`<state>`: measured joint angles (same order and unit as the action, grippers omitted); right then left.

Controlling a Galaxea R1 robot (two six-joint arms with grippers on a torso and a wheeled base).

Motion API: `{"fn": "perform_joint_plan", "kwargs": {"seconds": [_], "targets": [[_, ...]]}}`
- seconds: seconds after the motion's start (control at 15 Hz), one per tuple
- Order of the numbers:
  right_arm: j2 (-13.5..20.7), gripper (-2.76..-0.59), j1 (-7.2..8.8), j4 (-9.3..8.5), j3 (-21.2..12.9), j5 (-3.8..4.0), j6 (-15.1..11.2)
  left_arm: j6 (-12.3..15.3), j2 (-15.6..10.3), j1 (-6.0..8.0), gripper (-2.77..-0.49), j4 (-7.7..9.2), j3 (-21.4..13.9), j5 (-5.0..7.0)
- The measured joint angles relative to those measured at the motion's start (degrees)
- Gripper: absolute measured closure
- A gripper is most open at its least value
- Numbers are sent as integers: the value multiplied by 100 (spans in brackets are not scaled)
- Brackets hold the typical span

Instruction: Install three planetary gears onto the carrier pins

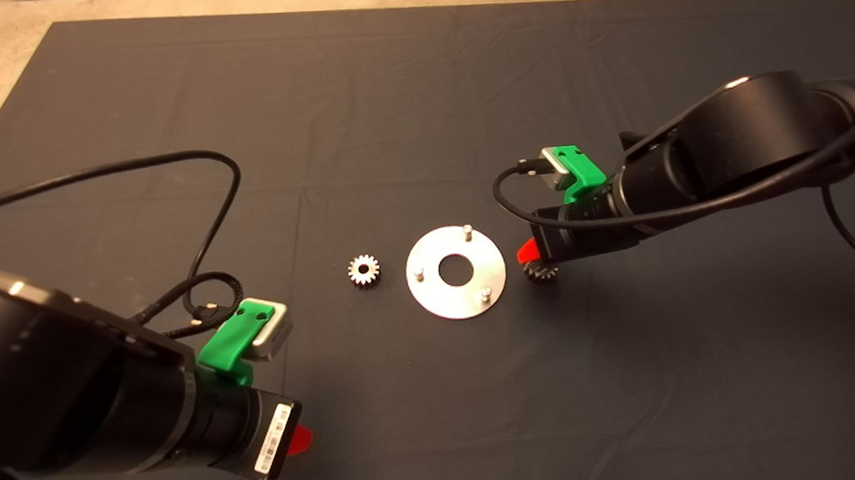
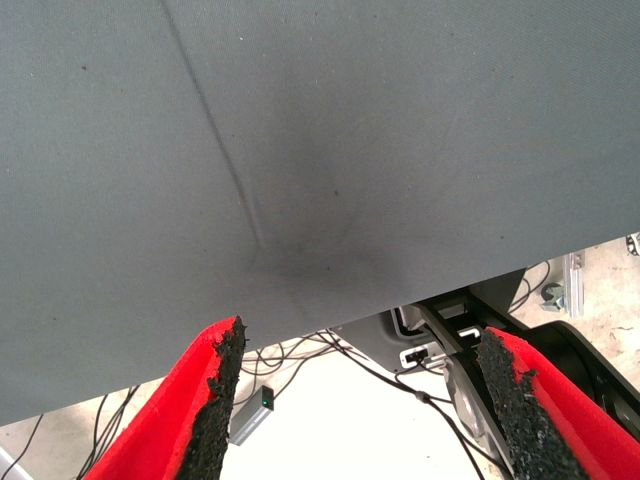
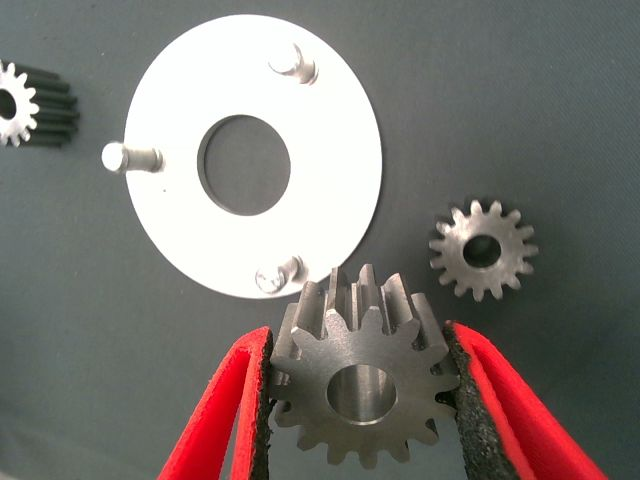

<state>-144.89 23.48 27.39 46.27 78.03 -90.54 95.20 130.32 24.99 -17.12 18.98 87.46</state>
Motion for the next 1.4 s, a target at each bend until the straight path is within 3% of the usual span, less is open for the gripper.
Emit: {"fn": "perform_joint_plan", "kwargs": {"seconds": [0.27,0.47,0.53,0.67,0.73,0.87,0.93,1.2,1.4], "targets": [[-533,-97,-2,-66,402,13,2,0,0,12,-164,0,0,0],[-634,-97,-5,-211,522,16,11,0,-2,12,-164,0,0,-2],[-643,-97,-5,-249,566,54,29,0,2,12,-164,-2,0,-5],[-700,-97,-5,-356,582,208,49,0,0,12,-164,0,-1,-2],[-739,-97,-10,-375,582,324,51,0,-2,12,-164,0,0,-2],[-839,-97,-16,-386,582,635,80,0,-2,12,-164,0,0,0],[-927,-97,-16,-385,582,730,113,0,0,12,-164,0,0,-2],[-1016,-97,-17,-405,579,730,134,0,-2,12,-164,0,0,-2],[-1007,-97,-68,-435,582,798,145,0,-2,12,-164,0,0,-2]]}}
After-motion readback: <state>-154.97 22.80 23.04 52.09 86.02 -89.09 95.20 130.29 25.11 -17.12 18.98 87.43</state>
